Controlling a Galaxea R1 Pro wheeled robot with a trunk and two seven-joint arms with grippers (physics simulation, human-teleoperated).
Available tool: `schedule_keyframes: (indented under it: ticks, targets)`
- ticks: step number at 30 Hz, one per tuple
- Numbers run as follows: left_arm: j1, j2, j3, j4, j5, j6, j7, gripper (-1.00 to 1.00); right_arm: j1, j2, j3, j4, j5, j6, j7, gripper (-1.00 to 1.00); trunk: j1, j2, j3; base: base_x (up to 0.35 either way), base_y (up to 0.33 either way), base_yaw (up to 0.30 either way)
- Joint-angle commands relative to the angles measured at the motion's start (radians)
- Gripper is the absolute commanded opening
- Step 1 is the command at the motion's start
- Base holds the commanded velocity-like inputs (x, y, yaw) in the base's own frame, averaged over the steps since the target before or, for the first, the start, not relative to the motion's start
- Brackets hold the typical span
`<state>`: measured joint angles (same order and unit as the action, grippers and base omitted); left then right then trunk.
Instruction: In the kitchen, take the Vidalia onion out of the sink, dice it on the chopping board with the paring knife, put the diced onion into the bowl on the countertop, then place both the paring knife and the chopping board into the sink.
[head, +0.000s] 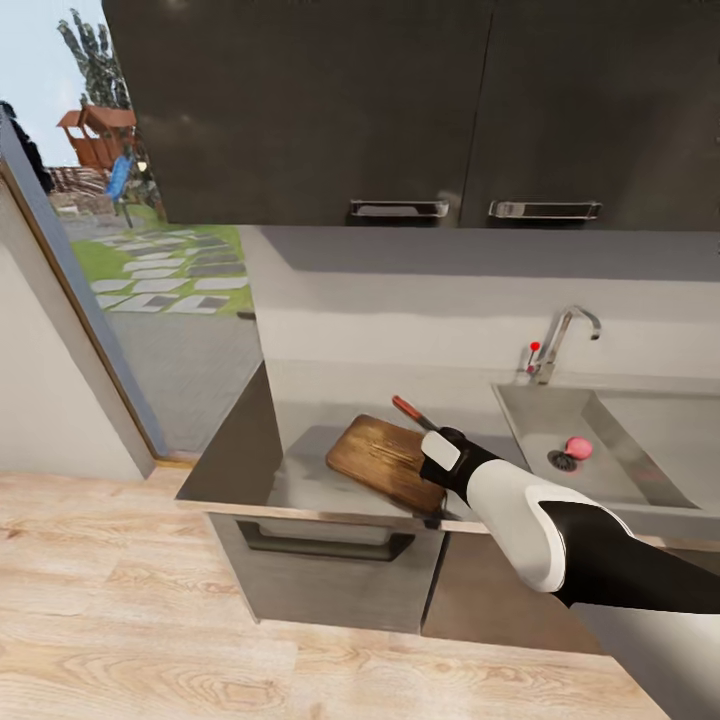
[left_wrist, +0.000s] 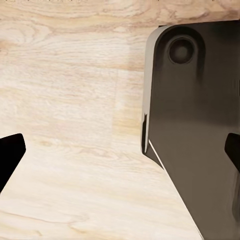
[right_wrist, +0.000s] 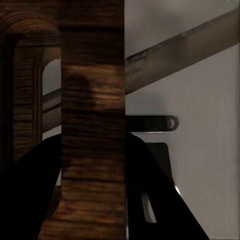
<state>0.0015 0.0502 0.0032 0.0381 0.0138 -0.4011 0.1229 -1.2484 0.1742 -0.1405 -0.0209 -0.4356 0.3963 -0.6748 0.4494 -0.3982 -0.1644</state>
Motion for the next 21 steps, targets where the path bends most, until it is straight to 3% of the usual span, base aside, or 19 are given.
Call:
schedule_keyframes:
  ticks: [1, 12, 18, 21]
  targets:
    - [-0.001, 0.0, 0.0, 0.002, 0.001, -0.005, 0.002, 1.0, 0.0, 0.0, -0.008, -0.002, 0.006, 0.007, -0.005, -1.0, 0.001, -0.002, 0.0, 0.0, 0.0, 0.0]
    - [-0.001, 0.0, 0.0, 0.002, 0.002, -0.005, 0.001, 1.0, 0.0, 0.0, -0.008, -0.003, 0.006, 0.007, -0.003, -1.0, 0.001, -0.002, 0.017, 0.0, 0.0, 0.0]
    - [-0.001, 0.0, 0.0, 0.002, 0.002, -0.005, 0.002, 1.0, 0.0, 0.0, -0.003, -0.004, 0.092, 0.012, 0.009, -1.0, 0.001, -0.002, 0.017, 0.0, 0.0, 0.0]
    - [-0.001, 0.0, 0.0, 0.002, 0.002, -0.005, 0.002, 1.0, 0.0, 0.0, -0.002, -0.004, 0.109, 0.016, 0.009, -1.0, 0.001, -0.002, 0.017, 0.0, 0.0, 0.0]
